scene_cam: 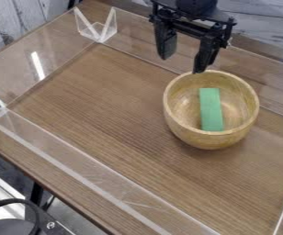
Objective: Remove the green block from inside the brown bowl and put it on the table
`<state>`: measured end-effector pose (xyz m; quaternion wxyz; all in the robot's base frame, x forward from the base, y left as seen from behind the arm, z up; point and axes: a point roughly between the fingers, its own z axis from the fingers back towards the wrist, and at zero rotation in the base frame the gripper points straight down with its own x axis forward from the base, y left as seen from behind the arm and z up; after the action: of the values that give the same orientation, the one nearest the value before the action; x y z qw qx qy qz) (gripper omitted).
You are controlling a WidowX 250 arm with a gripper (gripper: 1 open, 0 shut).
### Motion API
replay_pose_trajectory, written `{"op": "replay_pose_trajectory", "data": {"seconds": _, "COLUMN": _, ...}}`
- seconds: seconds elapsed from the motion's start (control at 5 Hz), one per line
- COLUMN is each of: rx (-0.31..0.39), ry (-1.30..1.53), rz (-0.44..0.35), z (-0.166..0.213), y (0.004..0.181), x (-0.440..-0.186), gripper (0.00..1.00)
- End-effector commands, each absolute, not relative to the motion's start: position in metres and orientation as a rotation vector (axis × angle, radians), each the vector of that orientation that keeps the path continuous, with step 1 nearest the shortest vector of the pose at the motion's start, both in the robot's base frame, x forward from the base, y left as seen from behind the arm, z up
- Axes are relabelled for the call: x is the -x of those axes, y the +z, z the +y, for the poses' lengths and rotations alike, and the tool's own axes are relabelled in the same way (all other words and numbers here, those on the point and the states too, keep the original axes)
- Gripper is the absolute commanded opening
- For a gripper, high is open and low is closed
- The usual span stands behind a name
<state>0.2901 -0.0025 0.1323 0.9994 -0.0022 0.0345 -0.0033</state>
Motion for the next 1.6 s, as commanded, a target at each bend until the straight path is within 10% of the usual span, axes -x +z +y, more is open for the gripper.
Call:
{"op": "replay_pose_trajectory", "data": {"seconds": 0.0, "rx": 0.012, "ry": -0.033, "rz": 0.069, "z": -0.019, "y": 0.121, "x": -0.295, "gripper": 0.00}}
{"op": "replay_pose_trajectory", "data": {"seconds": 0.6, "rx": 0.019, "ry": -0.067, "rz": 0.119, "z": -0.031, "y": 0.081, "x": -0.304, "gripper": 0.00}}
{"op": "replay_pose_trajectory", "data": {"seconds": 1.4, "rx": 0.007, "ry": -0.030, "rz": 0.081, "z": -0.043, "y": 0.079, "x": -0.317, "gripper": 0.00}}
